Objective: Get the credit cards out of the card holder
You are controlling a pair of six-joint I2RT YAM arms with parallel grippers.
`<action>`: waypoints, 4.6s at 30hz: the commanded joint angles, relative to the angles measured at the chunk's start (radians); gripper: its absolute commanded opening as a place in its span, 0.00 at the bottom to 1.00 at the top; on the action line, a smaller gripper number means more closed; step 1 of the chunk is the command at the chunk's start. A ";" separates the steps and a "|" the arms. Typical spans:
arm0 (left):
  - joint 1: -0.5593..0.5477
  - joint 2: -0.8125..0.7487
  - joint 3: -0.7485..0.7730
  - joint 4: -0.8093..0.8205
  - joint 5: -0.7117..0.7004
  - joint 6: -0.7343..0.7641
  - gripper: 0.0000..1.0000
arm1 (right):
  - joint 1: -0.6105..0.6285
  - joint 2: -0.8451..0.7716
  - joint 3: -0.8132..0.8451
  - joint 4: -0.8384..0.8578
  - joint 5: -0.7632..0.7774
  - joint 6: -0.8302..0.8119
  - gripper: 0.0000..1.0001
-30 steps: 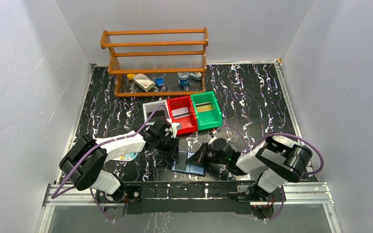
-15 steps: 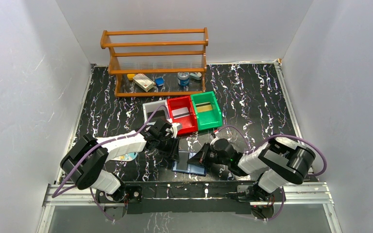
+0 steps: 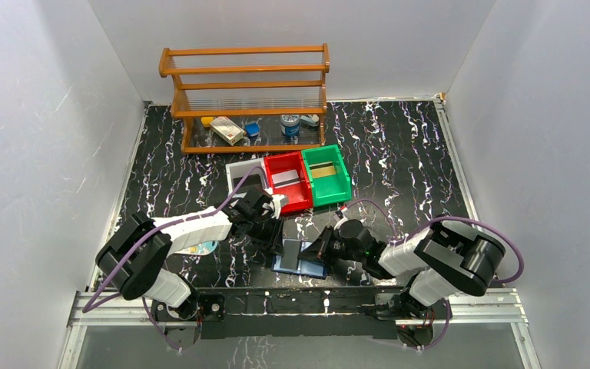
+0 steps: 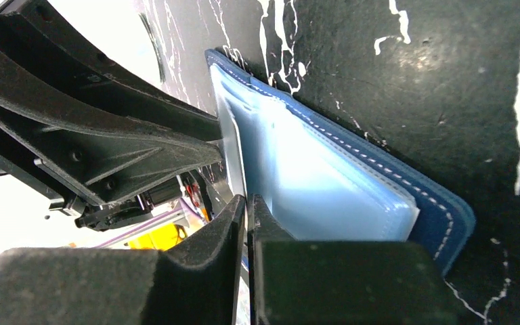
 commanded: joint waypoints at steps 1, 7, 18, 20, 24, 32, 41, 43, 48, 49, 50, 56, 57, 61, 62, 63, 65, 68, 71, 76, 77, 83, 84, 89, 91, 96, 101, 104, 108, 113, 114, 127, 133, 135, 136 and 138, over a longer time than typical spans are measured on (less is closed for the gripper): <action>-0.009 0.021 -0.002 -0.068 -0.043 0.018 0.22 | -0.006 0.008 0.014 0.024 -0.014 -0.012 0.15; -0.012 0.024 -0.003 -0.069 -0.040 0.020 0.22 | -0.008 0.026 0.015 0.056 -0.022 -0.005 0.19; -0.013 0.020 -0.002 -0.071 -0.045 0.021 0.22 | -0.009 0.004 0.017 0.017 -0.012 -0.021 0.03; -0.013 0.018 -0.003 -0.071 -0.047 0.020 0.21 | -0.009 -0.015 0.005 -0.002 0.003 -0.019 0.03; -0.013 0.014 -0.003 -0.071 -0.050 0.019 0.21 | -0.012 -0.065 -0.016 -0.046 0.029 -0.017 0.03; -0.013 0.001 -0.003 -0.074 -0.054 0.020 0.20 | -0.011 -0.079 -0.013 -0.092 0.035 -0.023 0.03; -0.013 -0.115 0.048 -0.109 -0.070 0.014 0.31 | -0.012 -0.053 -0.009 -0.103 0.041 -0.013 0.03; -0.013 -0.146 0.059 -0.094 -0.039 0.015 0.34 | -0.012 -0.045 -0.009 -0.103 0.040 -0.009 0.03; -0.013 -0.167 0.033 0.043 0.137 -0.008 0.41 | -0.012 -0.041 -0.012 -0.094 0.043 -0.006 0.03; -0.013 -0.156 0.027 0.073 0.175 -0.020 0.41 | -0.012 -0.041 -0.012 -0.094 0.043 -0.006 0.03; -0.014 -0.136 0.021 0.093 0.202 -0.029 0.41 | -0.011 -0.042 -0.012 -0.092 0.042 -0.006 0.03; -0.013 -0.028 0.006 0.063 0.137 -0.054 0.36 | -0.012 -0.053 -0.019 -0.090 0.049 -0.001 0.05; -0.013 -0.023 0.004 0.054 0.115 -0.049 0.35 | -0.011 -0.055 -0.023 -0.084 0.050 0.000 0.05; -0.013 -0.005 -0.004 0.021 0.072 -0.032 0.34 | -0.012 -0.061 -0.036 -0.047 0.052 0.014 0.06; -0.014 -0.002 -0.006 0.021 0.077 -0.030 0.34 | -0.012 -0.060 -0.038 -0.042 0.053 0.016 0.07; -0.013 0.003 -0.009 0.021 0.078 -0.028 0.32 | -0.011 -0.060 -0.039 -0.039 0.052 0.019 0.07; -0.013 0.008 -0.015 0.020 0.067 -0.029 0.28 | -0.012 -0.058 -0.041 -0.033 0.051 0.024 0.09; -0.013 0.014 -0.023 0.015 0.043 -0.032 0.27 | -0.012 -0.055 -0.043 -0.024 0.053 0.032 0.14; -0.013 0.015 -0.030 0.013 0.039 -0.030 0.27 | -0.012 -0.051 -0.046 -0.012 0.057 0.038 0.21; -0.014 0.015 -0.037 0.004 0.031 -0.021 0.26 | -0.012 -0.030 -0.049 0.030 0.057 0.045 0.26; -0.013 0.016 -0.038 0.004 0.032 -0.020 0.26 | -0.011 -0.024 -0.048 0.034 0.057 0.047 0.26; -0.015 0.017 -0.038 0.000 0.034 -0.014 0.24 | -0.011 0.045 -0.040 0.113 0.033 0.043 0.26; -0.015 0.015 -0.040 -0.001 0.034 -0.014 0.24 | -0.012 0.059 -0.039 0.130 0.027 0.044 0.26; -0.015 0.018 -0.039 -0.002 0.034 -0.013 0.23 | -0.012 0.118 -0.041 0.220 0.002 0.054 0.22; -0.015 0.017 -0.039 -0.004 0.034 -0.011 0.22 | -0.012 0.138 -0.045 0.261 -0.006 0.060 0.20; -0.015 0.017 -0.037 -0.007 0.031 -0.011 0.21 | -0.012 0.168 -0.053 0.305 -0.014 0.070 0.17; -0.015 0.013 -0.035 -0.011 0.023 -0.010 0.21 | -0.011 0.166 -0.079 0.322 0.007 0.085 0.10; -0.015 0.012 -0.033 -0.014 0.022 -0.008 0.20 | -0.012 0.146 -0.096 0.298 0.020 0.092 0.09; -0.015 0.016 -0.029 -0.018 0.026 -0.001 0.19 | -0.013 0.124 -0.103 0.273 0.031 0.090 0.12; -0.014 0.024 -0.019 -0.025 0.042 0.010 0.16 | -0.013 0.148 -0.074 0.276 0.016 0.083 0.18; -0.015 0.024 -0.018 -0.027 0.043 0.011 0.16 | -0.012 0.159 -0.067 0.283 0.010 0.083 0.19; -0.016 0.039 -0.020 -0.025 0.062 0.014 0.09 | -0.012 0.263 -0.047 0.401 -0.005 0.100 0.26; -0.016 0.038 -0.020 -0.027 0.059 0.014 0.08 | -0.013 0.290 -0.047 0.414 -0.010 0.098 0.17; -0.016 0.037 -0.019 -0.027 0.053 0.013 0.07 | -0.014 0.278 -0.061 0.414 -0.001 0.098 0.14; -0.016 0.037 -0.020 -0.028 0.050 0.012 0.07 | -0.012 0.276 -0.070 0.414 0.006 0.098 0.14; -0.016 0.036 -0.021 -0.030 0.046 0.011 0.07 | -0.014 0.239 -0.089 0.414 0.021 0.098 0.13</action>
